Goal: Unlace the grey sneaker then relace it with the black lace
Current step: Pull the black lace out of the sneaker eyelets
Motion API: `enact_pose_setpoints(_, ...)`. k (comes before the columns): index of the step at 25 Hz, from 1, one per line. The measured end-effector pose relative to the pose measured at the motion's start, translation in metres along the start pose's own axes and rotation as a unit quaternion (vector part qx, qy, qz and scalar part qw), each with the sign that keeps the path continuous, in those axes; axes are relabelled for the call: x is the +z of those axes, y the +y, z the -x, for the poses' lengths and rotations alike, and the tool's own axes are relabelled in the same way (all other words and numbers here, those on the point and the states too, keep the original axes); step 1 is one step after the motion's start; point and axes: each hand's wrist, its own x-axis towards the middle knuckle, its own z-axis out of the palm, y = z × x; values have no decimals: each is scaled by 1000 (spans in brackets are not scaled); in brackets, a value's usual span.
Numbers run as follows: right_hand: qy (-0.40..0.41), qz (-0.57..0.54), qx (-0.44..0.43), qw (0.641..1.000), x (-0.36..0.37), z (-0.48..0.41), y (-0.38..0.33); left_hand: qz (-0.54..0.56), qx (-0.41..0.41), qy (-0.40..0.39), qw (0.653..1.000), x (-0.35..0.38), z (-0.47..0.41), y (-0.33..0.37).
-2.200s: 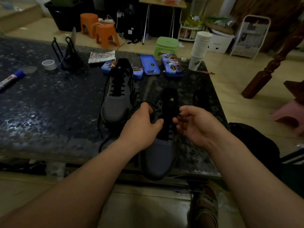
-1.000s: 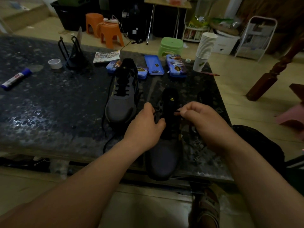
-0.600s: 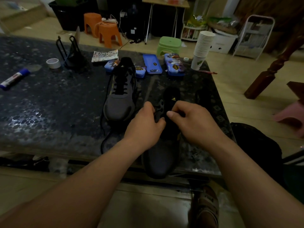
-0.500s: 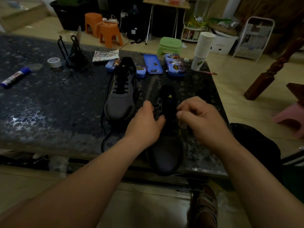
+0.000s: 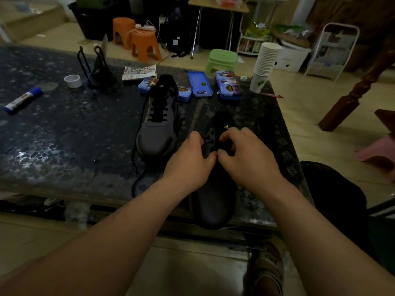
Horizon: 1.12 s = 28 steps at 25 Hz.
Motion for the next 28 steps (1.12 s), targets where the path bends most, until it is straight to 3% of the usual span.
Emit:
enact_pose_setpoints(7, 51, 68, -19, 996, 10, -10, -3, -2, 7, 1, 1000, 0, 1, 0)
enact_pose_setpoints(10, 41, 7, 2, 999, 4, -11, -7, -8, 4, 0, 1000, 0, 2, 1)
enact_pose_setpoints(12, -30, -70, 14, 997, -16, -7, -4, -11, 2, 3, 1000, 0, 3, 2)
enact_pose_setpoints(15, -270, -135, 19, 953, -54, 8, 9, -11, 2, 1, 1000, -1, 6, 4)
enact_pose_setpoints(16, -297, -145, 34, 943, -60, 12, 13, -14, 0, -4, 1000, -2, 7, 4)
enact_pose_setpoints(22, -108, -159, 79, 978, -28, -1, 9, -55, -26, -7, 998, -1, 7, 3)
enact_pose_setpoints(26, -82, -189, 106, 973, -10, -6, 4, 90, -68, -43, 993, -11, -14, -11)
enact_pose_setpoints(28, -55, -151, 97, 982, -5, -7, 2, 72, -44, -87, 993, -14, -18, -17)
